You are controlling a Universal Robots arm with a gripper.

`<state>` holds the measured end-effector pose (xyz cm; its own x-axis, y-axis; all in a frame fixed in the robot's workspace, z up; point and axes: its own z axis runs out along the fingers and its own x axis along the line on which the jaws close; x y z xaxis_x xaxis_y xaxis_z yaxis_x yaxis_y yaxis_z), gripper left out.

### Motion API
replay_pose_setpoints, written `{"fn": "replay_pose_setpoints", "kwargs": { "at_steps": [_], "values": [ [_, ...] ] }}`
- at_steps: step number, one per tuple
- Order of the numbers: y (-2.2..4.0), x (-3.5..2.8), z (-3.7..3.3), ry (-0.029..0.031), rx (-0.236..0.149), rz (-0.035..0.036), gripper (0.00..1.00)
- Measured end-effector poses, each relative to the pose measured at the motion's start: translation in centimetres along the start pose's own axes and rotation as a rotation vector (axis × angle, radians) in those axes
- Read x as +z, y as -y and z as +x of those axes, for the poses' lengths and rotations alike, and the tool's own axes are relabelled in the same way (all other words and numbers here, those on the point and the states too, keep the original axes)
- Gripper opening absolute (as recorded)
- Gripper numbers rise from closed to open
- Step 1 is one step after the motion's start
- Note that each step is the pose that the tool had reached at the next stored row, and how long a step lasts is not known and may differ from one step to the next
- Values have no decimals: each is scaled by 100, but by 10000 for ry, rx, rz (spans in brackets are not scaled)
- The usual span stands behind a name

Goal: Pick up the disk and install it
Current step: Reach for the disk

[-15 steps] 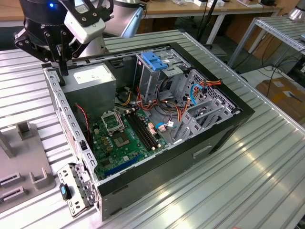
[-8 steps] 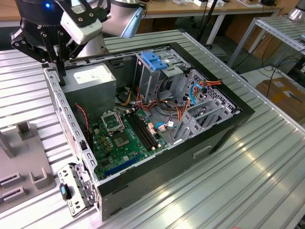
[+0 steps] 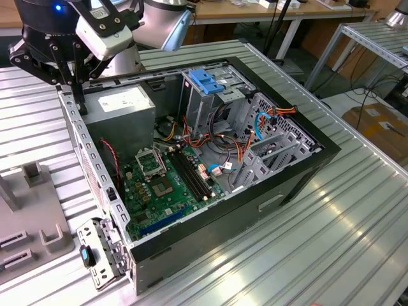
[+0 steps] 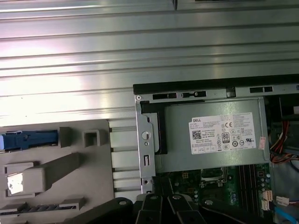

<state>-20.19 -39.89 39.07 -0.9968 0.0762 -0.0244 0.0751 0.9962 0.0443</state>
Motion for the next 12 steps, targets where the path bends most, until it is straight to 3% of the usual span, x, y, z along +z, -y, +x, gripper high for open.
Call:
{"fn": "replay_pose_setpoints", "kwargs": {
  "at_steps": [4,12],
  "values": [
    [4,2,54,0,0,0,11],
    [6,2,76,0,-1,-1,11]
  ]
}}
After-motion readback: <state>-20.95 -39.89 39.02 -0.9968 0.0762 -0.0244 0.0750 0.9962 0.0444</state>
